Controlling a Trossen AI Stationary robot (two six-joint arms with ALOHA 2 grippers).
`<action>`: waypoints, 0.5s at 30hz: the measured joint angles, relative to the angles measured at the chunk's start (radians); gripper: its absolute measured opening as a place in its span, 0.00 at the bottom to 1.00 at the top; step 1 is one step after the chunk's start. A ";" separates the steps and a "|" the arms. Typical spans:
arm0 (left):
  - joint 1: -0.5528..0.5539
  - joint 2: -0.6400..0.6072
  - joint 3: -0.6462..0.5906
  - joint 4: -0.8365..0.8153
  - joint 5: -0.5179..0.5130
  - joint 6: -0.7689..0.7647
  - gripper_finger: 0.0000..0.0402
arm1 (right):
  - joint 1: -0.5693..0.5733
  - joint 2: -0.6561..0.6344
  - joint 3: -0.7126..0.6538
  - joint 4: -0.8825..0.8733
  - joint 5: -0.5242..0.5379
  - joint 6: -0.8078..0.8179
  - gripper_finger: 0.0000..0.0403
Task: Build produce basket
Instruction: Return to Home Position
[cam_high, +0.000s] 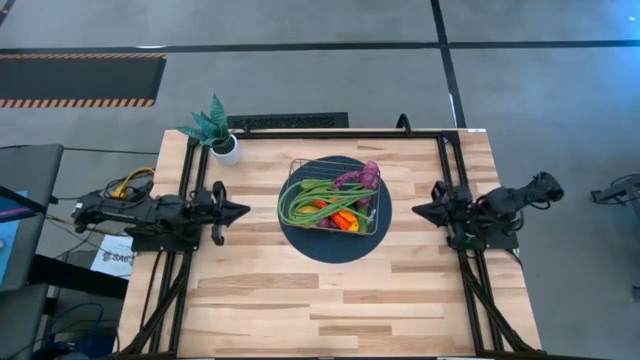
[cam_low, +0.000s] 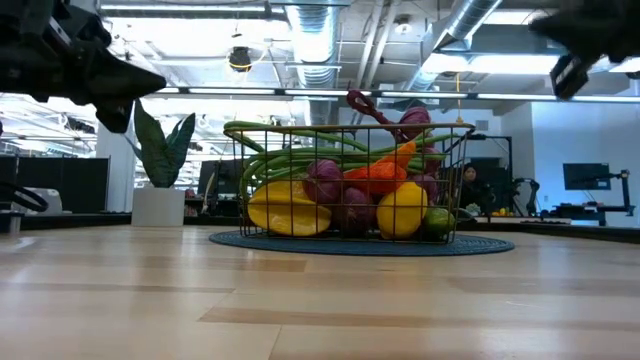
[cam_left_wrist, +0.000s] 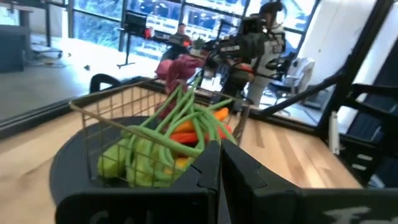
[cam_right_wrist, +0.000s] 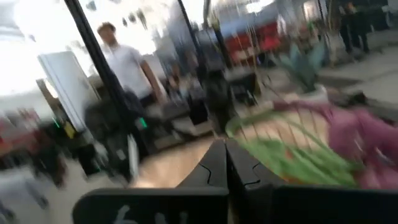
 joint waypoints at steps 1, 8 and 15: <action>0.007 0.000 0.000 0.000 0.001 -0.002 0.00 | -0.001 0.000 0.000 -0.044 0.001 -0.005 0.00; 0.053 -0.001 0.000 -0.001 0.016 -0.036 0.00 | -0.002 0.000 -0.002 -0.263 0.075 0.099 0.00; 0.088 0.000 0.000 -0.002 0.017 -0.065 0.00 | -0.061 0.000 -0.006 -0.031 0.087 -0.268 0.00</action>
